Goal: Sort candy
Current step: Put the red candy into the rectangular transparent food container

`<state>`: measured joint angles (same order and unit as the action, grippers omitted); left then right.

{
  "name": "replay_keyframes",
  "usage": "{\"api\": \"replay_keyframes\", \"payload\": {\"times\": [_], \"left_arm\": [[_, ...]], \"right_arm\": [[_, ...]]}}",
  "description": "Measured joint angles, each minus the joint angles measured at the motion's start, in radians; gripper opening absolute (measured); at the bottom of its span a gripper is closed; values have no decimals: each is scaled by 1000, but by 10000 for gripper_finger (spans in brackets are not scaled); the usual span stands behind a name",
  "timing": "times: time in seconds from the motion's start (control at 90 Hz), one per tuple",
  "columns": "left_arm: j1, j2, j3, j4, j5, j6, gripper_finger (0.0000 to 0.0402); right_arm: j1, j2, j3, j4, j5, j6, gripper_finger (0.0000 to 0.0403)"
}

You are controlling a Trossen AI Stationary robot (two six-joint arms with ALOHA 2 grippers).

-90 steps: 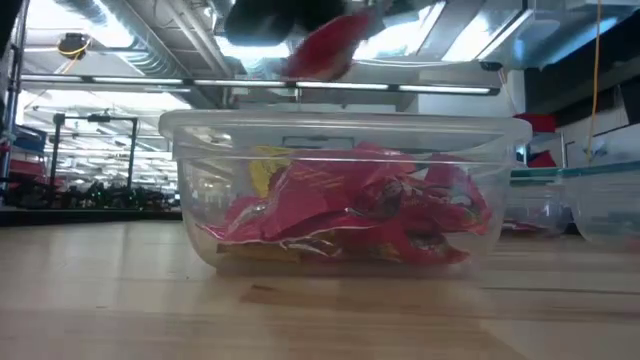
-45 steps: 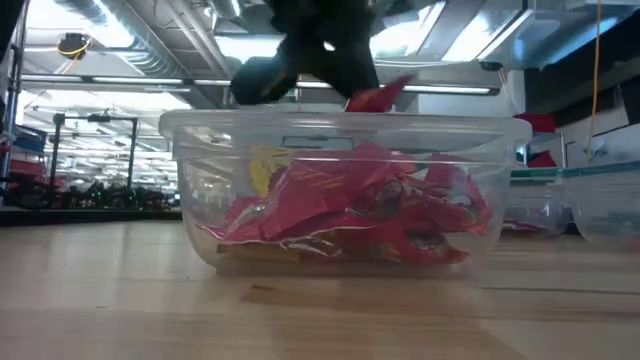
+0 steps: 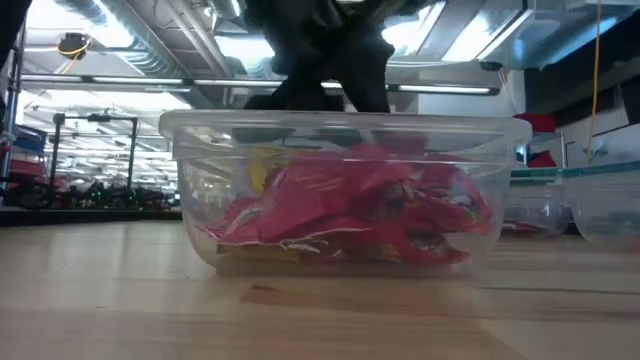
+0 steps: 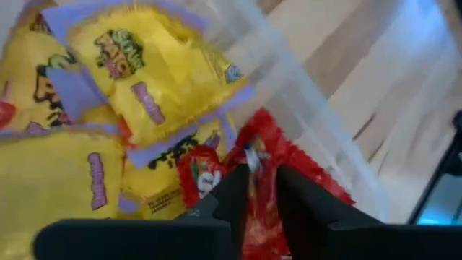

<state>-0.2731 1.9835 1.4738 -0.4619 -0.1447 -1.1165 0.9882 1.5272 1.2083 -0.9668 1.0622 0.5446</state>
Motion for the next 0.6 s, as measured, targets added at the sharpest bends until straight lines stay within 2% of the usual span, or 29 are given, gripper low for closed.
{"api": "replay_keyframes", "payload": {"times": [0.178,0.344,0.444,0.6], "left_arm": [[30,-4,0,41,-18,0,128],[87,-70,4,23,56,101,148],[132,-148,5,-74,28,188,150],[245,-244,8,-418,-158,236,150]], "right_arm": [[0,0,0,-3,0,0,172],[0,0,0,-4,0,0,172],[0,0,0,-6,0,0,172],[0,0,0,-5,0,0,172]]}}
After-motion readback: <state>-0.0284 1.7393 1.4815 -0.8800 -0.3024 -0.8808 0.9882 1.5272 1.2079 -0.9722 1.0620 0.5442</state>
